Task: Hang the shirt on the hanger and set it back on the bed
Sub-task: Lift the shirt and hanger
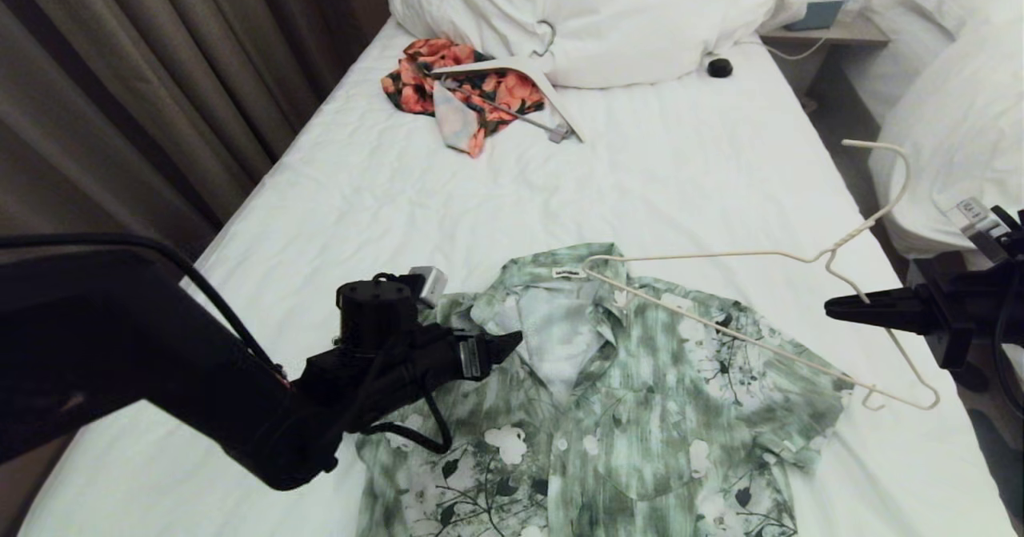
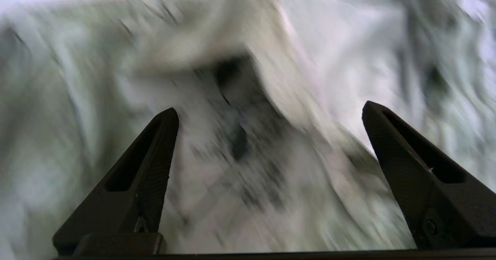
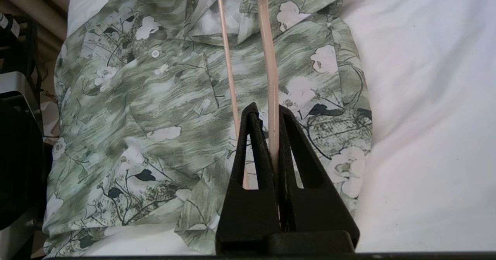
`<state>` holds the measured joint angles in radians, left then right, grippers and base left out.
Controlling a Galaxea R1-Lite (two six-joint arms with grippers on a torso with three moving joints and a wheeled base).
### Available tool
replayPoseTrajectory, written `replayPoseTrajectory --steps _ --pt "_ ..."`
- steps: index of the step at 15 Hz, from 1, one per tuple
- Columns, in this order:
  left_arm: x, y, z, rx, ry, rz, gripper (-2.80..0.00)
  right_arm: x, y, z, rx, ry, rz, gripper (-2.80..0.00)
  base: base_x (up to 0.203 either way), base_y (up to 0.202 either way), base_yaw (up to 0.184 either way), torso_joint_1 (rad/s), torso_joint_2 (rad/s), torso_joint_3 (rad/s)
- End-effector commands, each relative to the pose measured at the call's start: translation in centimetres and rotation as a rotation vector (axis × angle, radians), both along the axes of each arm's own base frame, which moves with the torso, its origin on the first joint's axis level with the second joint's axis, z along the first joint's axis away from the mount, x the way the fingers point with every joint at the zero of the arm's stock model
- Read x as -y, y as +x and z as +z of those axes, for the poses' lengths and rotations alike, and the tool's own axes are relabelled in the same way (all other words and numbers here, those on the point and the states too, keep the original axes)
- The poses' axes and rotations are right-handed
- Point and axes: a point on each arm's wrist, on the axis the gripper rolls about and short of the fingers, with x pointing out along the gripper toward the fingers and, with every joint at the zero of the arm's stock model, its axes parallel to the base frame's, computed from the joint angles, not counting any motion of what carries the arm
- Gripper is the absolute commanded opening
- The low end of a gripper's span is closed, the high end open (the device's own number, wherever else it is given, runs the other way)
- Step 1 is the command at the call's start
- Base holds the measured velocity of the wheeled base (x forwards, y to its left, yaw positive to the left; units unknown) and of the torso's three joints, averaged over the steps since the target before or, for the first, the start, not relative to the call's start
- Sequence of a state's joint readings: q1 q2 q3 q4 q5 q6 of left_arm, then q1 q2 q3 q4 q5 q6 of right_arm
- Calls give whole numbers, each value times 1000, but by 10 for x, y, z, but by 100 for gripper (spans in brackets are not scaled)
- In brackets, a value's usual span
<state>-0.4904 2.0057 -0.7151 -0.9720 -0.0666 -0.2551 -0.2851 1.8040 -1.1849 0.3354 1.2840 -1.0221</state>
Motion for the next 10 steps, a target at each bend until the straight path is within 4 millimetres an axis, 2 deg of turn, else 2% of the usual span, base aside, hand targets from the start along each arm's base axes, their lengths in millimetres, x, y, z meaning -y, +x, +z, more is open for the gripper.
replayPoseTrajectory --steps 1,4,5,10 --pt "1 13 -10 -1 2 16 0 0 1 0 4 4 6 -280 0 0 0 0 0 0" --pt "3 20 -2 36 -12 30 0 0 2 -3 -5 7 7 -280 0 0 0 0 0 0" --pt "4 21 -2 39 -14 30 -280 0 2 -3 -6 7 7 -280 0 0 0 0 0 0" --pt "4 23 -2 43 -14 31 -280 -10 3 -5 -12 9 40 -280 0 0 0 0 0 0"
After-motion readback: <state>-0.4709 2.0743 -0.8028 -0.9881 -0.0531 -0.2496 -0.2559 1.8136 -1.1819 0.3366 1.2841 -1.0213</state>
